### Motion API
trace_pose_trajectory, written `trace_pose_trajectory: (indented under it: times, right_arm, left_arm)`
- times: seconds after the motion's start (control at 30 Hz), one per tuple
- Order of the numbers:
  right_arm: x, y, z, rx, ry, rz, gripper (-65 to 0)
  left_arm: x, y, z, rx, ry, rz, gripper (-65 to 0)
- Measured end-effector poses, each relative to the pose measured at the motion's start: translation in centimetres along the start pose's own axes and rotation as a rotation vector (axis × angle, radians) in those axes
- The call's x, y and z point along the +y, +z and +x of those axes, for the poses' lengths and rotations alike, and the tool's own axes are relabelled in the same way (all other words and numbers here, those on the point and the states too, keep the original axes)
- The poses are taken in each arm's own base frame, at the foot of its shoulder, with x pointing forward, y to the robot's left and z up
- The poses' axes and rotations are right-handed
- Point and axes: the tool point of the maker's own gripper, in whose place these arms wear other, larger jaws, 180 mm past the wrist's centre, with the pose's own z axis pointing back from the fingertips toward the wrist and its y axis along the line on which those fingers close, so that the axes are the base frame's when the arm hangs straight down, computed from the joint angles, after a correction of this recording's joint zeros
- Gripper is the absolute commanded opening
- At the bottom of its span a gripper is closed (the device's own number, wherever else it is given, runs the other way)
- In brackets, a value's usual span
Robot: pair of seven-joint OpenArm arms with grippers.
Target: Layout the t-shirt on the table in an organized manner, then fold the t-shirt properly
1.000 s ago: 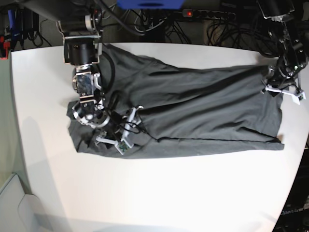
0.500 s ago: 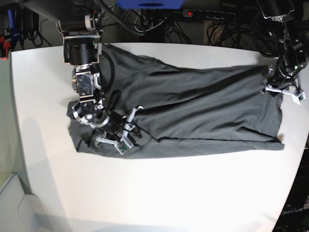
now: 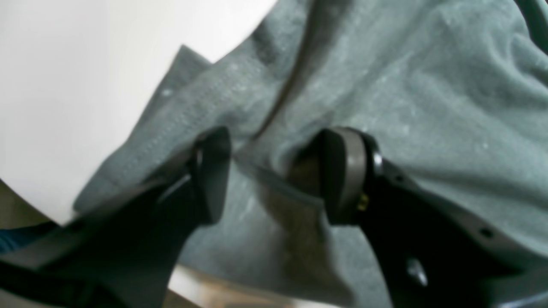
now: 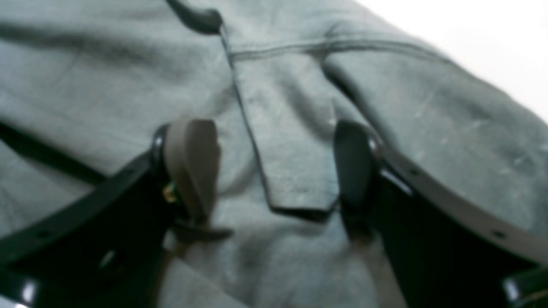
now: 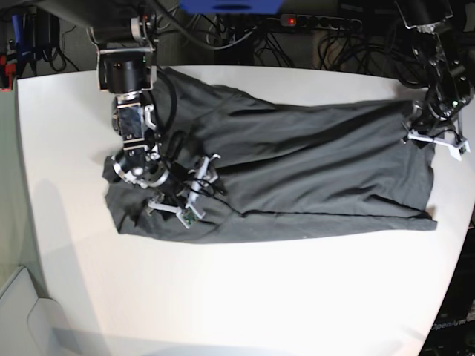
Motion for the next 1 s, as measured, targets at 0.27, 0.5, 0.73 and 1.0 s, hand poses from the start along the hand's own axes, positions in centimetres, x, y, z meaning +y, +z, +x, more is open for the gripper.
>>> trace_pose_trajectory:
  times: [0.27, 0.5, 0.73, 1.0]
  right_arm:
    - [0.2, 0.1, -0.3, 0.002, -0.003, 0.002, -18.8]
    - [-0.1, -0.7, 0.1, -0.008, -0.022, 0.015, -18.9]
    - [-2.1, -0.7, -0.4, -0.027, -0.106, -0.016, -18.3]
    - [-2.6, -0.5, -0.2, -0.059, -0.115, -0.045, -18.8]
  left_arm:
    - [0.0, 0.0, 0.0, -0.001, 0.000, 0.001, -30.7]
    - [0.1, 0.0, 0.1, -0.002, -0.001, 0.002, -30.7]
    - [0.1, 0.0, 0.1, -0.003, -0.001, 0.003, -30.7]
    - [0.1, 0.0, 0.1, -0.004, -0.003, 0.004, -30.7]
